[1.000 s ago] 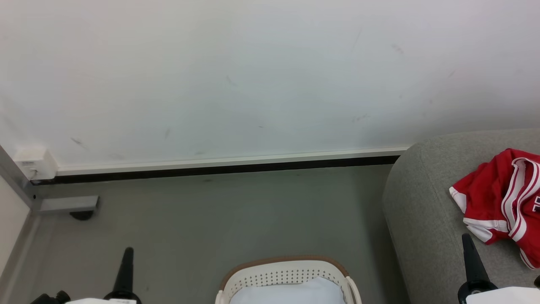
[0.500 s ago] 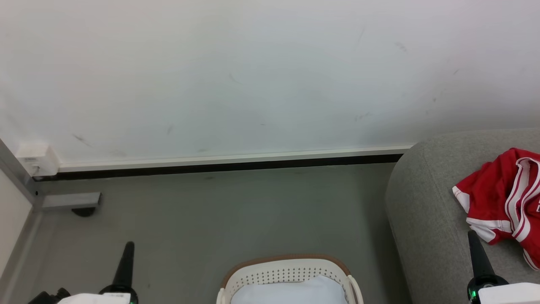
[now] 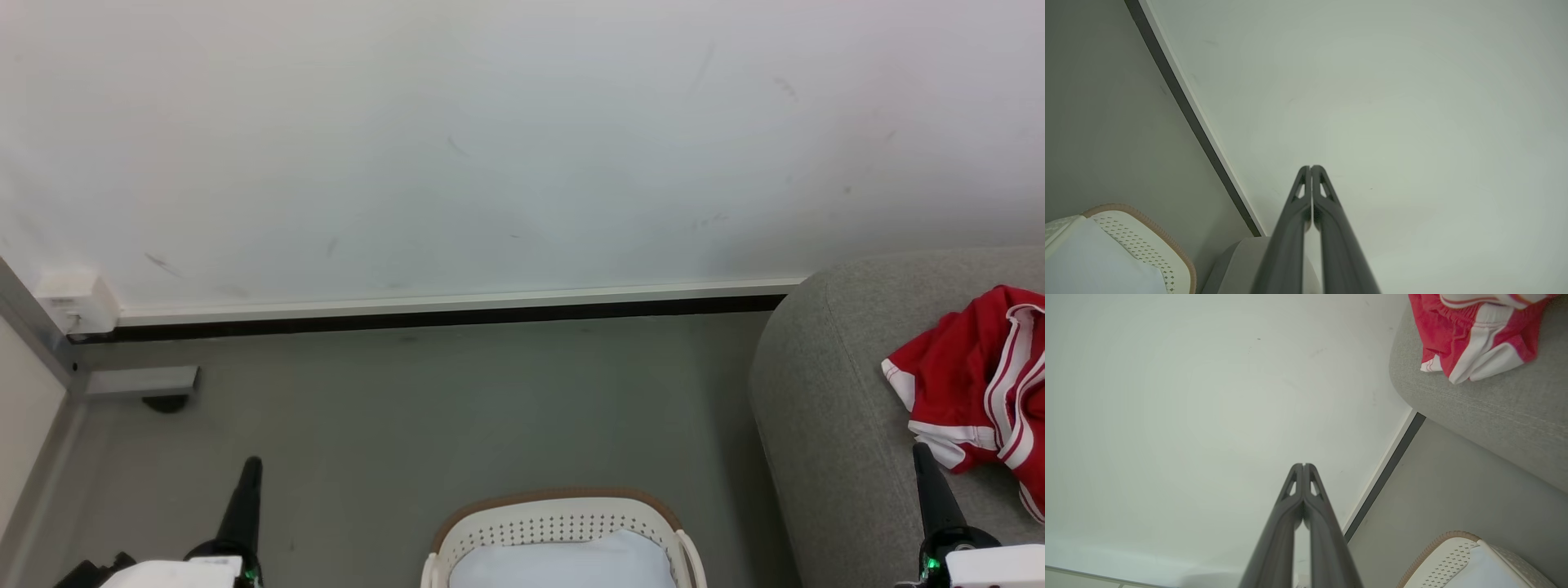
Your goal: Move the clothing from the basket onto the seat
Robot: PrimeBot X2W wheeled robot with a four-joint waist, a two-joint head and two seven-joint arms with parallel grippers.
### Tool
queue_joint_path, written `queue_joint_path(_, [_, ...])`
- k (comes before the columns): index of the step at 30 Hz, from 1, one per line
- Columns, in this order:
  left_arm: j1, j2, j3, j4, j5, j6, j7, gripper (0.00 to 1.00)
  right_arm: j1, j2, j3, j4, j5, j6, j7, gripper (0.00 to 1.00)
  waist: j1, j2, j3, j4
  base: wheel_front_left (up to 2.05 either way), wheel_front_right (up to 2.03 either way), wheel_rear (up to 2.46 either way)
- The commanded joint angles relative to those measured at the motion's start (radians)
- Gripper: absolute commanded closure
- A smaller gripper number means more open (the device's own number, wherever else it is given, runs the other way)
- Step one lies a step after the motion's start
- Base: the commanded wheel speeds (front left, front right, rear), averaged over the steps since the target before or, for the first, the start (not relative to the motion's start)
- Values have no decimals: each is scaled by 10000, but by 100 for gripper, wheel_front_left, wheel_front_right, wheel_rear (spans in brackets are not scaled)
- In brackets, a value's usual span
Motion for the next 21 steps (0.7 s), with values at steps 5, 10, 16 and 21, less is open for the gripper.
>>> queue_joint_path(5, [-218, 35, 56, -24, -575, -45, 161, 100, -235, -67, -134, -3, 565, -16, 146, 100, 0, 0, 31, 30, 0, 0, 0])
queue_joint_path(10, [-276, 28, 65, -13, -898, -48, 263, 100, -247, -69, -199, 11, 911, -17, 243, 100, 0, 0, 58, 57, 0, 0, 0])
queue_joint_path(16, [-322, 18, 77, 0, -1347, -51, 363, 100, -276, -72, -282, 25, 1332, -18, 363, 100, 0, 0, 91, 88, 0, 0, 0])
queue_joint_path(21, [-377, 12, 85, 12, -1672, -54, 459, 100, -304, -73, -347, 34, 1682, -19, 459, 100, 0, 0, 119, 115, 0, 0, 0])
